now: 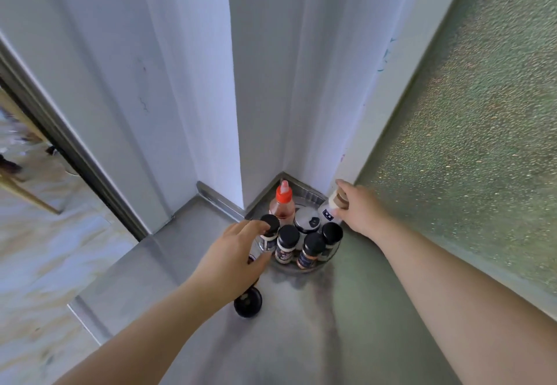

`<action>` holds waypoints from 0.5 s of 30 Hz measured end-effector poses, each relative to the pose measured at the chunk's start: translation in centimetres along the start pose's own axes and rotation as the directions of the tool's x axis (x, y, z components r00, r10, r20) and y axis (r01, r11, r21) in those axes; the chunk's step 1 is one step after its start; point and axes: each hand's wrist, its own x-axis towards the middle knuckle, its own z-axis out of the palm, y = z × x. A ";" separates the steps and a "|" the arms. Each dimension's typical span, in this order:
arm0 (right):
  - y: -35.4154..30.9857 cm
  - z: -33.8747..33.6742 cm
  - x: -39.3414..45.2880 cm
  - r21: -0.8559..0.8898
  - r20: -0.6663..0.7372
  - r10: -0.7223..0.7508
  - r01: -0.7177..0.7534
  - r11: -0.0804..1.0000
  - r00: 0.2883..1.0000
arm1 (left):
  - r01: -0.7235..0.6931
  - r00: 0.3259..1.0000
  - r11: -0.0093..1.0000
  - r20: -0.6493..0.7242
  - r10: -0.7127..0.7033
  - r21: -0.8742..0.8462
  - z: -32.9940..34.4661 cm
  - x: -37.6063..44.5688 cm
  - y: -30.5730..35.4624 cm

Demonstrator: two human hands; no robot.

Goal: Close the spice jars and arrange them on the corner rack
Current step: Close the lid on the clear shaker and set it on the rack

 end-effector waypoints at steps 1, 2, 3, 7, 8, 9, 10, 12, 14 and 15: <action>-0.1 0.4 0.3 -0.017 0.027 0.006 -0.006 1.000 1.000 | 0.008 1.000 1.000 -0.003 -0.008 -0.001 0.0 0.2 -0.3; -0.1 0.7 0.5 -0.040 0.054 0.011 -0.009 0.999 0.998 | 0.016 1.000 1.000 -0.005 -0.016 -0.001 0.1 0.3 -0.6; -0.1 1.0 0.7 -0.064 0.079 0.015 -0.010 0.998 0.997 | 0.022 1.000 1.000 -0.006 -0.022 0.000 0.2 0.4 -0.8; 0.3 1.8 1.2 -0.113 0.162 0.034 -0.016 0.993 0.986 | 0.043 0.999 0.999 0.024 -0.043 -0.006 0.6 0.6 -1.5; 0.4 1.9 1.2 -0.093 0.181 0.038 -0.021 0.995 0.983 | 0.048 0.998 0.999 0.031 -0.048 -0.005 0.7 0.7 -1.6; 0.7 2.0 1.1 -0.062 0.204 0.040 -0.028 0.998 0.978 | 0.054 0.998 0.999 0.037 -0.054 -0.005 0.8 0.7 -1.7; 0.9 2.1 1.1 -0.029 0.220 0.037 -0.032 0.999 0.975 | 0.060 0.997 0.998 0.043 -0.059 -0.005 0.9 0.8 -1.7; 1.1 2.0 0.9 0.015 0.223 0.029 -0.033 0.999 0.974 | 0.062 0.997 0.998 0.049 -0.062 -0.006 1.2 0.8 -1.6; 0.9 1.6 0.5 0.026 0.190 0.002 -0.007 1.000 0.982 | 0.051 0.997 0.999 0.052 -0.051 -0.006 1.5 0.9 -1.3; 0.7 1.1 0.1 0.032 0.158 -0.020 0.015 0.999 0.987 | 0.041 0.998 0.999 0.052 -0.040 -0.006 1.5 0.9 -1.1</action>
